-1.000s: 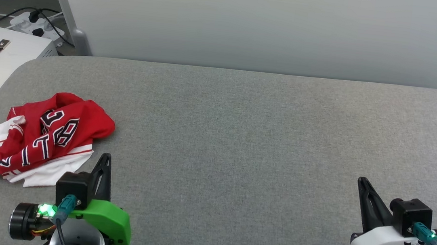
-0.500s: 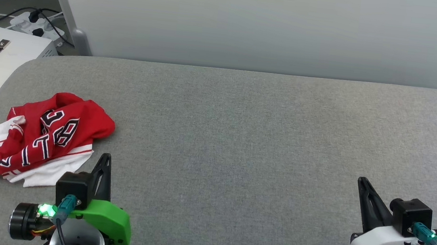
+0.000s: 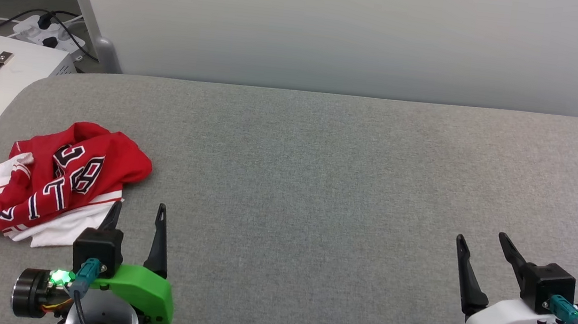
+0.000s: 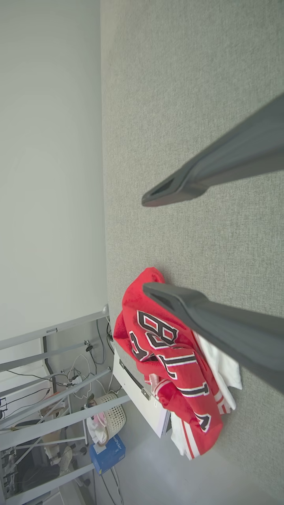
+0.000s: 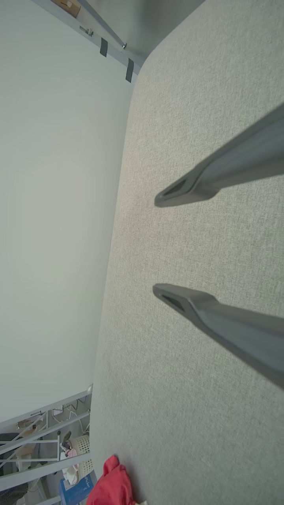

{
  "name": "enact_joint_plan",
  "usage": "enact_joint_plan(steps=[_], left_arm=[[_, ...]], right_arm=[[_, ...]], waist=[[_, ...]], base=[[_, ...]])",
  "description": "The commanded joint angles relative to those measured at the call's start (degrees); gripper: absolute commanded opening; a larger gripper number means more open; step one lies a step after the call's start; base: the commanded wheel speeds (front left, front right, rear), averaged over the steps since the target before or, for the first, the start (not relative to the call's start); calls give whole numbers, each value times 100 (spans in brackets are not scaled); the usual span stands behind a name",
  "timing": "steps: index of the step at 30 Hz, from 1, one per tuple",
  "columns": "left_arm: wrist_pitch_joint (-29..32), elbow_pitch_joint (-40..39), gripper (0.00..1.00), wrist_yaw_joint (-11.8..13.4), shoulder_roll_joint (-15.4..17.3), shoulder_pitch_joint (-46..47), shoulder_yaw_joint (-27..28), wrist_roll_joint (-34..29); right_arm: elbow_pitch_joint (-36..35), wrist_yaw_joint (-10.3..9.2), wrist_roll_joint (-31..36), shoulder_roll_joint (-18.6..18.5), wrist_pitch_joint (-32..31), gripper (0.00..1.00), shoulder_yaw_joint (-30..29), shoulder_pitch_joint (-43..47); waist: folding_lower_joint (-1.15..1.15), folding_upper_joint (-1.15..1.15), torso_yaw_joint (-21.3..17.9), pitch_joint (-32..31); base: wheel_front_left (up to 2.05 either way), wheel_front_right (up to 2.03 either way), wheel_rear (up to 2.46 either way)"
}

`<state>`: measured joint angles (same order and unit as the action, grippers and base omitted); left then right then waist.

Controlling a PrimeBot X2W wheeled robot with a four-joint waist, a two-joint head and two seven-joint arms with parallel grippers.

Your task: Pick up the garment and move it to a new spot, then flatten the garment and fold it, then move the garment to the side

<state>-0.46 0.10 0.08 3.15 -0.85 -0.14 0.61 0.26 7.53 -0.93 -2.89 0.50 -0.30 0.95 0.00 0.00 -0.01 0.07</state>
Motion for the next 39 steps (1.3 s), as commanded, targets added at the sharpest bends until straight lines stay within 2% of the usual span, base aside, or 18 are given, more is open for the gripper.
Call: enact_joint_plan(steps=[1,39], left_arm=[[-51,-26,100,43,-3,11,-11,40],[-503,-103,100,196,-11,55,-109,213]], right_arm=[[-34,1,-57,0,64,100,-33,-1],[-297,-1,-643,1,511,100,-195,70]], waist=[[0,0,0,1],[0,0,11,56]], base=[[0,0,0],[0,0,0]])
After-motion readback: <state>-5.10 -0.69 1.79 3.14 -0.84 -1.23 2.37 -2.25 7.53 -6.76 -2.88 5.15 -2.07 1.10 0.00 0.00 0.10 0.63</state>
